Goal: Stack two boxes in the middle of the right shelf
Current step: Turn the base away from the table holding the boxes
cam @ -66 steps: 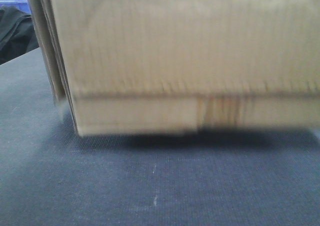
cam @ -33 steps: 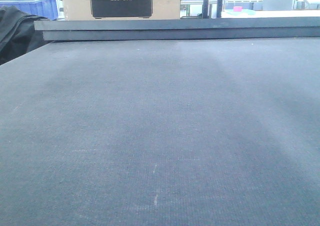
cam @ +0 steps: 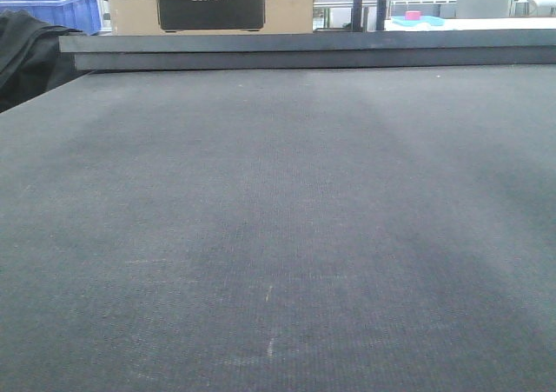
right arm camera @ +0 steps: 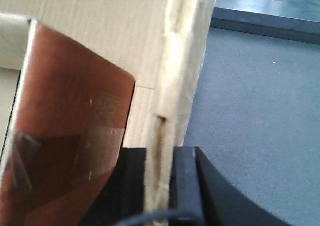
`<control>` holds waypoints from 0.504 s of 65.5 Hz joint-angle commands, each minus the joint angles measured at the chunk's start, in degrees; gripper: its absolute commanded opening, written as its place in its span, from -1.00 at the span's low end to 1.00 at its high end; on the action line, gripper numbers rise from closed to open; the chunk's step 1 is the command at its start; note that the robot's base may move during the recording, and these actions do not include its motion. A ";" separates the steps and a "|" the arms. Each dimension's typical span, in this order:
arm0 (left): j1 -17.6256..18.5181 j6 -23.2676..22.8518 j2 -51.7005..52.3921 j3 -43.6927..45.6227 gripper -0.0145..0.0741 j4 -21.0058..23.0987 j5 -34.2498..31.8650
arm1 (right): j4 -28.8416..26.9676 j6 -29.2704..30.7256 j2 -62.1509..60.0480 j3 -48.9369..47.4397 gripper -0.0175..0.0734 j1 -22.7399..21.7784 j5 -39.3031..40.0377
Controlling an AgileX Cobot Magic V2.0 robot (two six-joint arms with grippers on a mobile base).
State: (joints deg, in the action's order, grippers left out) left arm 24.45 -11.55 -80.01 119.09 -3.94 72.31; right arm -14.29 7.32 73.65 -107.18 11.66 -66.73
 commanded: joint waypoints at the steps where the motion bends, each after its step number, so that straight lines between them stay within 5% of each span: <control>1: -0.28 0.41 0.75 0.53 -0.92 0.60 -2.35 | -1.02 0.93 -0.75 -0.75 -0.97 0.01 2.86; 33: -0.28 0.41 0.75 0.53 -0.92 0.60 -2.35 | -1.02 0.93 -0.75 -0.75 -0.97 0.01 2.86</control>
State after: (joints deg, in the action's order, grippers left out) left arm 24.45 -11.55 -80.01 119.09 -3.94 72.31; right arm -14.29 6.98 73.65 -107.18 11.66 -66.73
